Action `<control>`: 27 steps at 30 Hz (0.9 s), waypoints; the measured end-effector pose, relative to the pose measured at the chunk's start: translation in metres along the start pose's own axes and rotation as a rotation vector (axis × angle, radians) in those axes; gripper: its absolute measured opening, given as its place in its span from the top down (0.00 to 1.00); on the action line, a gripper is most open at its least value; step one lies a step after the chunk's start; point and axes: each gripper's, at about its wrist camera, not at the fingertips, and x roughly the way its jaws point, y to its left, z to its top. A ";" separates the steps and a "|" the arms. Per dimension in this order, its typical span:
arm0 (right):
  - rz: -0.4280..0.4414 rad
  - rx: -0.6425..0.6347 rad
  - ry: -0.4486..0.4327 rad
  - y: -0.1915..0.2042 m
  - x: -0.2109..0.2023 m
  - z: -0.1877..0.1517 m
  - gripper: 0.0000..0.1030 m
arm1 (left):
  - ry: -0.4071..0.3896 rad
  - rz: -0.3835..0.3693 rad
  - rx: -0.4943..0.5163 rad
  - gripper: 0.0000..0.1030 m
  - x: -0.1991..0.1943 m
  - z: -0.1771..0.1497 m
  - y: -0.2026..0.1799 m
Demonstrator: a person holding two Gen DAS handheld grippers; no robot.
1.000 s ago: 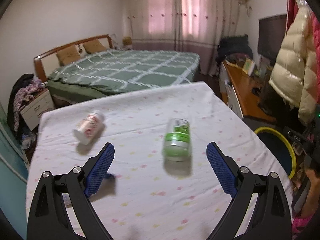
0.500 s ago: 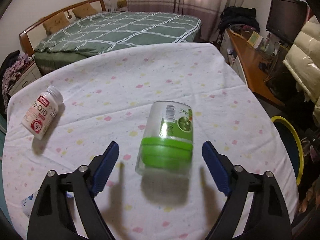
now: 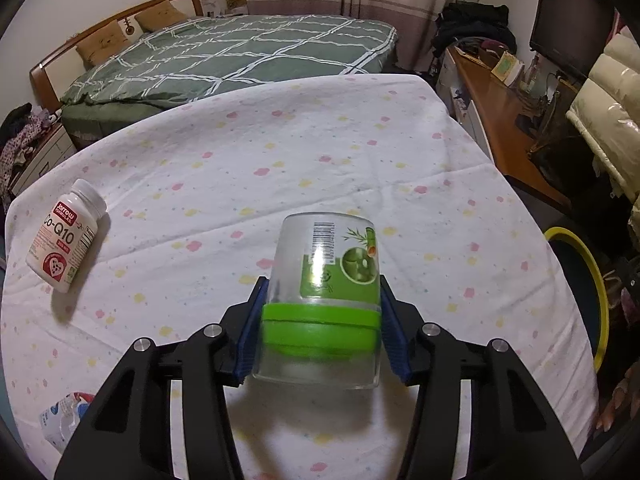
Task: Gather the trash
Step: 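Carry the green-lidded jar over the bin and open the left tool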
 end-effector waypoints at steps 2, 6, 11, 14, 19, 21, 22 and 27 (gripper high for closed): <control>0.000 0.001 -0.001 0.000 0.000 0.000 0.33 | -0.005 -0.001 0.007 0.50 -0.005 -0.003 -0.003; 0.004 0.019 -0.019 -0.002 -0.003 0.000 0.33 | -0.031 -0.022 0.036 0.50 -0.022 -0.006 -0.018; 0.025 0.028 -0.042 -0.008 -0.011 -0.001 0.33 | -0.067 -0.061 0.088 0.50 -0.050 -0.009 -0.044; 0.035 0.031 -0.032 -0.019 -0.016 -0.004 0.33 | -0.094 -0.093 0.127 0.50 -0.065 -0.011 -0.066; 0.034 0.018 -0.041 -0.043 -0.036 -0.007 0.33 | -0.110 -0.156 0.185 0.50 -0.079 -0.014 -0.107; 0.026 0.010 -0.052 -0.054 -0.046 -0.008 0.33 | -0.109 -0.178 0.207 0.50 -0.080 -0.014 -0.124; 0.025 0.010 -0.054 -0.059 -0.049 -0.008 0.33 | -0.105 -0.190 0.219 0.50 -0.079 -0.014 -0.134; 0.014 -0.003 -0.074 -0.083 -0.065 -0.004 0.33 | -0.073 -0.235 0.270 0.50 -0.069 -0.015 -0.184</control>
